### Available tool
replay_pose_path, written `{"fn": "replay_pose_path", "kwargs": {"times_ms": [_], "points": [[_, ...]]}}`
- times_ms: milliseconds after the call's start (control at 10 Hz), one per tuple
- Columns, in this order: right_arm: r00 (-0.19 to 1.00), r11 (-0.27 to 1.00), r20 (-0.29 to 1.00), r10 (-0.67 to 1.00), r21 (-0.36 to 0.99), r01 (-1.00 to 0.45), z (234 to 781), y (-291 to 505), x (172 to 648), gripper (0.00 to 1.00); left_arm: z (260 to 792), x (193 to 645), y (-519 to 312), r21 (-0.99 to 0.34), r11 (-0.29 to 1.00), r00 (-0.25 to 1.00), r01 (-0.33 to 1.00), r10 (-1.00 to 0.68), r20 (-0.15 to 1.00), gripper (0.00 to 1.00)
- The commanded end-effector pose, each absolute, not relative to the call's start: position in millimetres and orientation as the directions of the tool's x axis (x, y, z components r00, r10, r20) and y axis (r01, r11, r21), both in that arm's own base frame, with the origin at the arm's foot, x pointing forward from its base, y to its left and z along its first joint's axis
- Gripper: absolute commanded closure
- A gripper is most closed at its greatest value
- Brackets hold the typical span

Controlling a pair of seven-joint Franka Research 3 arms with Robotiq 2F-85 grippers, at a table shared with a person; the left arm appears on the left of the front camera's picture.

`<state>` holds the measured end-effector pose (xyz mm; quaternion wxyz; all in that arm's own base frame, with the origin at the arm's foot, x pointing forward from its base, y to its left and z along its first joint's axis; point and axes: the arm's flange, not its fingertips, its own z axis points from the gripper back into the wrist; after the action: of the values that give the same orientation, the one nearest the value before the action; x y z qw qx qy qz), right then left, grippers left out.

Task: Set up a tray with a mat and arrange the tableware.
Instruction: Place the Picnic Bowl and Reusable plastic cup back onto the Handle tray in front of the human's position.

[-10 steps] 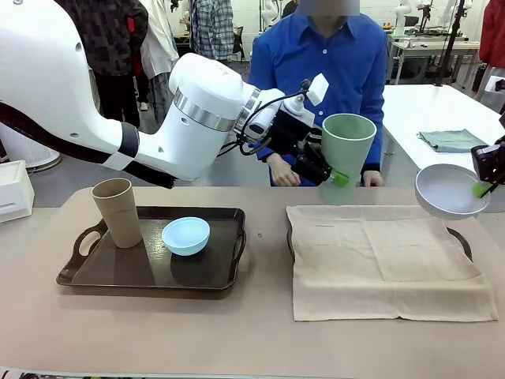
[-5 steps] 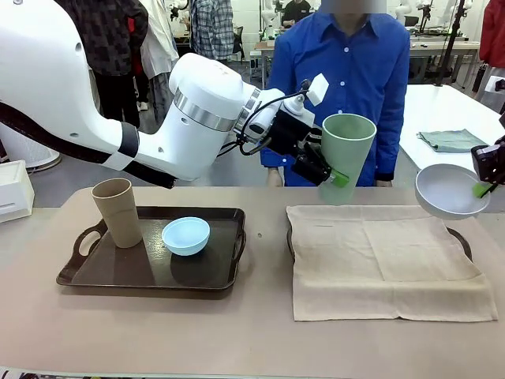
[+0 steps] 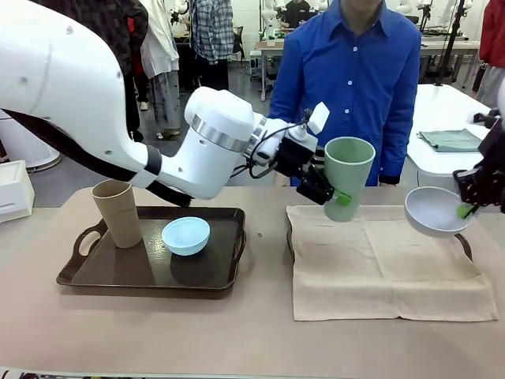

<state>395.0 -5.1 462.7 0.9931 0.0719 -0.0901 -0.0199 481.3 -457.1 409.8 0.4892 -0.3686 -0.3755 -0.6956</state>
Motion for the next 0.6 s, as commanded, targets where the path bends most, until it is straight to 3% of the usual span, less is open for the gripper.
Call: {"fn": "replay_pose_path", "kwargs": {"times_ms": [0, 500], "points": [[0.984, 0.979, 0.171, -0.057, 0.201, 0.022, 450.1, 0.3, 426.3, 0.96, 390.7, 485.8, -467.1, 0.173, -0.264, -0.264, 0.949, -0.362, 0.894, 0.15], [0.986, 0.975, 0.138, -0.099, 0.212, 0.069, 409.3, -3.0, 465.4, 0.96, 341.9, 498.7, -487.8, 0.175, -0.312, -0.283, 0.934, -0.347, 0.894, 0.15]]}}
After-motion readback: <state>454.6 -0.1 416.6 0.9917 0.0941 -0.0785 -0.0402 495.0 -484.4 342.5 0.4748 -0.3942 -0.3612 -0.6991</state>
